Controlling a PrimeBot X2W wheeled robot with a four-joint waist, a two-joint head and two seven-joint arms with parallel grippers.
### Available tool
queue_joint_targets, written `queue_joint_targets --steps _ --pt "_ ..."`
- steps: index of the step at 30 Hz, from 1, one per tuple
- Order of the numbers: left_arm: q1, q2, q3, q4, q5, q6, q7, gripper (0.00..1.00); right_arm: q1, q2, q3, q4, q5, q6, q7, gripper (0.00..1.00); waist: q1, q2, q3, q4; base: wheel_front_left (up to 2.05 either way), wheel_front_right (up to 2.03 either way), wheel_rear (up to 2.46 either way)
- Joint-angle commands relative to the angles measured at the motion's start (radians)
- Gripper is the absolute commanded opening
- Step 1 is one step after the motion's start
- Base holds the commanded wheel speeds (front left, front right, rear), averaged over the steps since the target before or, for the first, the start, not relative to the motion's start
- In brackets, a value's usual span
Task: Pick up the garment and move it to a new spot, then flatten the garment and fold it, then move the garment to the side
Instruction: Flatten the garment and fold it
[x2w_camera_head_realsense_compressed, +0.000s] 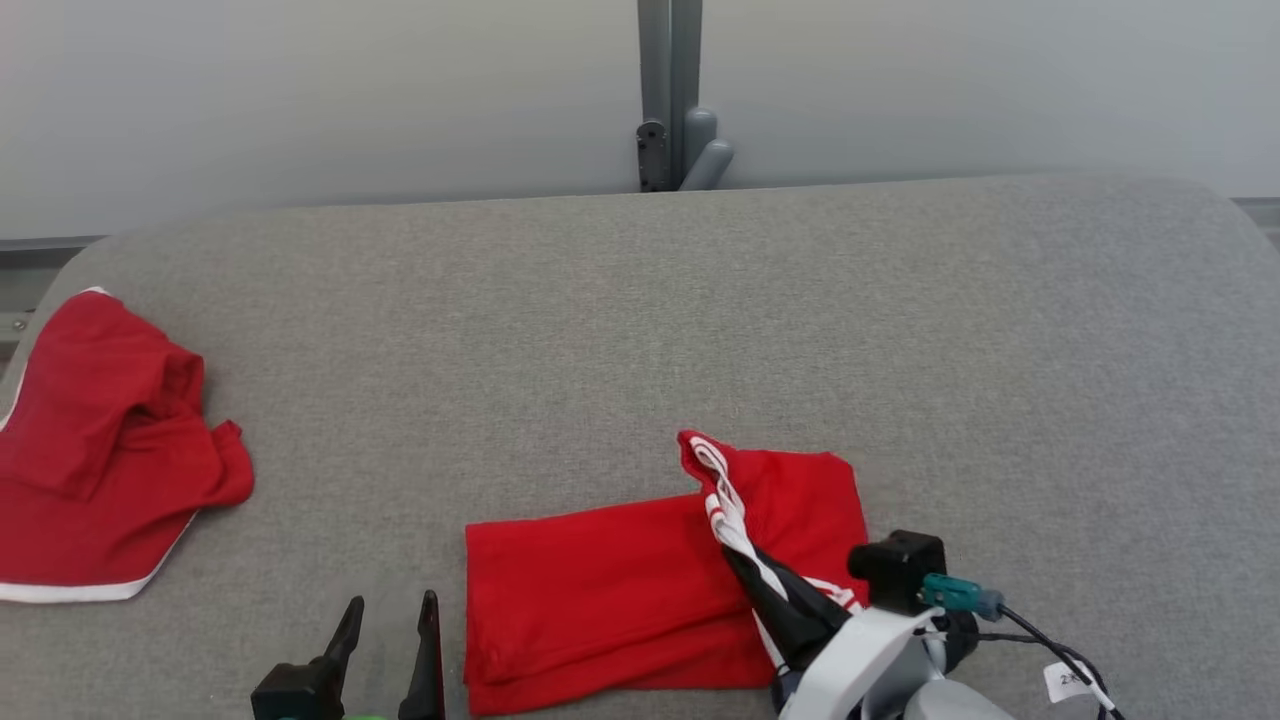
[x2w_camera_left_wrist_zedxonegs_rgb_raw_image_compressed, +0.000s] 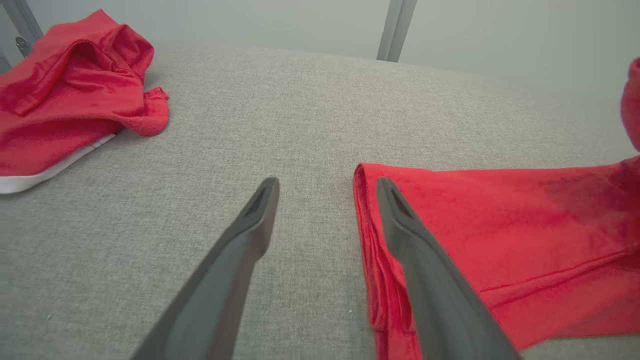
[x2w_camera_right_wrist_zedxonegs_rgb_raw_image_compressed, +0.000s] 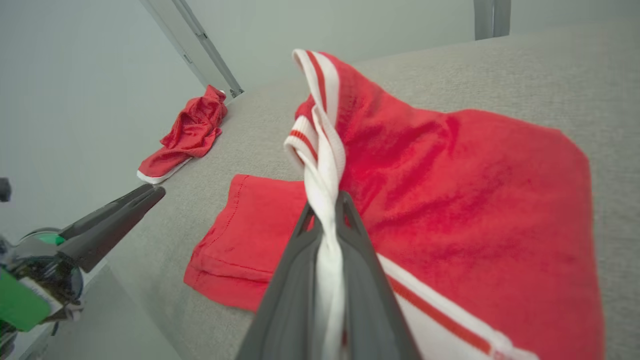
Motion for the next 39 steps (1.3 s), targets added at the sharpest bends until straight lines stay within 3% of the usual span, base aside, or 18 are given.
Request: queue_joint_targets --steps 1,9,15,16,17,24,39 --pt "0.001 0.003 -0.007 0.003 -0.001 0.002 0.000 1.00 -0.020 0.013 0.014 -0.004 0.013 0.000 0.000 0.00 0.0000 0.0000 -0.009 0.047 0.00 0.00 0.00" --pt "0.009 0.004 -0.026 0.018 0.008 -0.007 0.000 1.00 -0.109 0.079 0.128 0.089 0.050 0.000 -0.016 0.00 0.0000 0.0000 -0.018 0.186 0.00 0.00 0.00" --pt "0.018 0.003 -0.023 0.022 0.010 -0.011 0.000 1.00 -0.178 0.103 0.134 0.230 0.068 0.000 -0.051 0.00 0.0000 0.0000 -0.014 0.263 0.00 0.00 0.00" --pt "0.019 0.003 -0.023 0.023 0.010 -0.012 0.000 1.00 -0.187 0.104 0.133 0.258 0.075 0.000 -0.055 0.40 0.0000 0.0000 -0.011 0.270 0.00 0.00 0.00" --pt "0.018 0.003 -0.023 0.023 0.009 -0.012 0.000 1.00 -0.200 0.106 0.135 0.275 0.079 0.000 -0.059 1.00 0.0000 0.0000 -0.009 0.276 0.00 0.00 0.00" --pt "0.023 0.003 0.002 0.020 -0.004 0.000 0.000 1.00 -0.241 0.105 0.114 0.260 0.161 0.000 -0.080 1.00 0.0000 0.0000 -0.016 0.260 0.00 0.00 0.00" --pt "0.033 0.003 0.031 -0.009 -0.005 0.011 0.000 1.00 -0.046 0.036 -0.182 0.196 0.029 0.000 -0.080 1.00 0.0000 0.0000 -0.034 0.144 0.00 0.00 0.00"
